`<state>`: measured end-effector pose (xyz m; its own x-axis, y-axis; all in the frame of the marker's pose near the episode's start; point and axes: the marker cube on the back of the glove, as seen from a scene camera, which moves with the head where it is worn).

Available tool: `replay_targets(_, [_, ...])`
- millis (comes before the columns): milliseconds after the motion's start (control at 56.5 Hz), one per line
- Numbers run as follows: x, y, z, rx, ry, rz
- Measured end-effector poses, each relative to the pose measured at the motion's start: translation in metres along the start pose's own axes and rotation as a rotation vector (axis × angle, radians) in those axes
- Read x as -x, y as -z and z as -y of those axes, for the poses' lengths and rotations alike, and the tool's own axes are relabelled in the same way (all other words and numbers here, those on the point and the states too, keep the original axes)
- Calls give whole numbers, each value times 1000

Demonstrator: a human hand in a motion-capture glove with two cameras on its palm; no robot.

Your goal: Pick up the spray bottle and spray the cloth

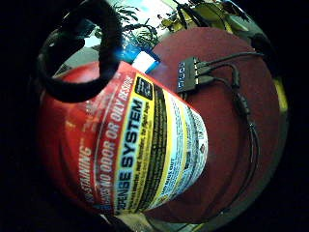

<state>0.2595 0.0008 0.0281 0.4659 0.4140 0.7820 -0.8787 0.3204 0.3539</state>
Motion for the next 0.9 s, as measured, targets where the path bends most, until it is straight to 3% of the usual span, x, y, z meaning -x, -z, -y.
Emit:
replay_targets(159, [-6,-6,18,-28,16,-4])
replay_targets(283, [-3,-1,25,30,-70,36])
replay_targets(495, [20,31,4,75,-44,181])
replay_targets(708, [83,56,-19,559,45,139])
replay_targets(902, [121,41,-29,1138,-81,-61])
